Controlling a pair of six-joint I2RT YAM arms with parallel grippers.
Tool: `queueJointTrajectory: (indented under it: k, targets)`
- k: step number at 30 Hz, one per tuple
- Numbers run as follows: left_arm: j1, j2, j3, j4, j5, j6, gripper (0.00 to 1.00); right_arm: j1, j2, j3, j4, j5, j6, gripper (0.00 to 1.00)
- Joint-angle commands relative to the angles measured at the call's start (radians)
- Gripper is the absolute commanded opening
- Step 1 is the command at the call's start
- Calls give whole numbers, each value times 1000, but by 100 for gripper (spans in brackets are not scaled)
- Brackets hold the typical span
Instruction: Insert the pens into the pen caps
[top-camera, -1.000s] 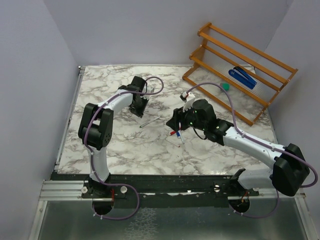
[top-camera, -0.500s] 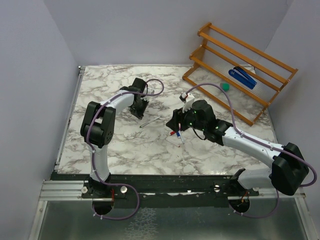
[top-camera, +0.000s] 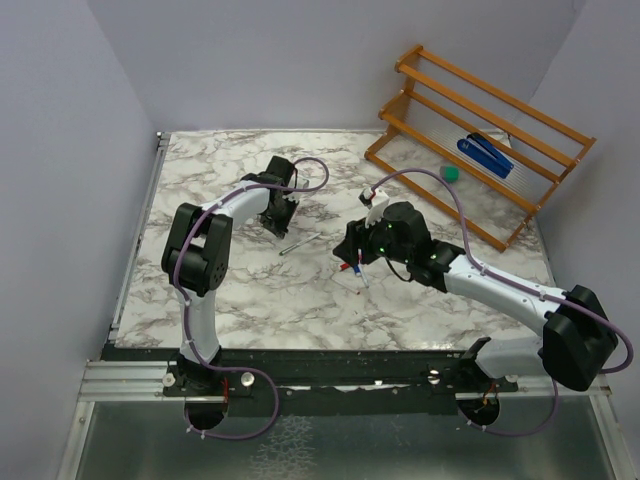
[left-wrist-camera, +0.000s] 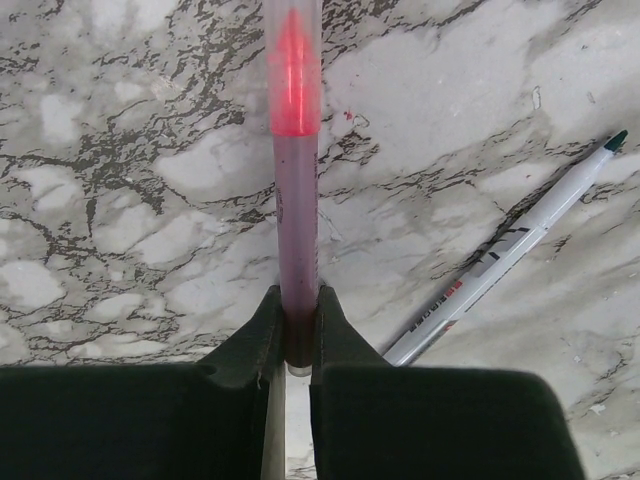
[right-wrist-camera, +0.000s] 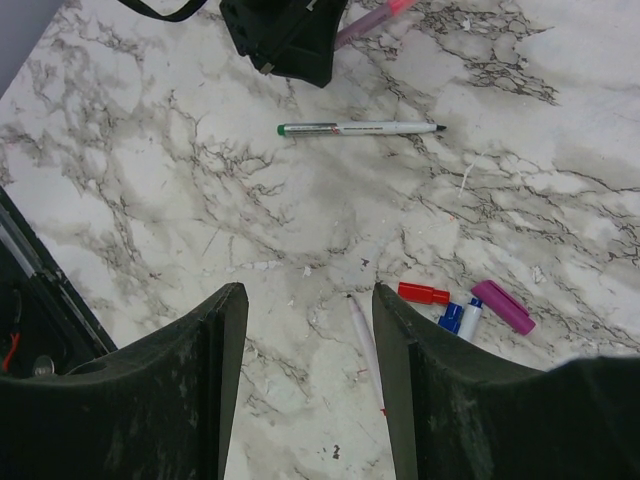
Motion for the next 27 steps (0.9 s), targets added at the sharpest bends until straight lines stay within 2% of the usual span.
queueJointTrajectory:
  k: [1,2,4,5,6,7,11,12,14,15,16,18,27]
  targets:
    - [-2,13,-20,9,-27,-8,0,-2,6,-11,18,-15,0,57]
    - [-2,19,-17,7,-30,-10,1,-2,6,-12,18,-17,2,57]
    - [-2,28,-13,3,-34,-16,18,-3,7,-13,18,-16,1,57]
    - [-2,30,-12,4,-34,-17,20,-2,6,-12,18,-14,1,57]
    - [-2,34,-10,4,-28,-15,6,-1,6,-13,18,-14,2,57]
    - [-2,33,-11,4,-25,-16,0,-2,9,-13,18,-14,2,57]
    - [-2,34,-10,4,-34,-16,0,-3,11,-17,21,-14,4,56]
    - [-2,36,-9,4,-42,-18,5,-3,12,-18,21,-14,4,57]
    - [-2,40,-10,3,-47,-21,26,-2,14,-19,22,-19,6,57]
    - [-2,43,-12,3,-44,-22,30,-2,14,-19,22,-20,6,57]
    - [-2,45,-12,3,-39,-22,30,-2,16,-19,21,-20,6,57]
    - [-2,49,-13,2,-35,-22,0,-2,17,-20,20,-19,7,57]
    - [-2,45,-14,4,-48,-25,2,-2,29,-22,18,-21,17,57]
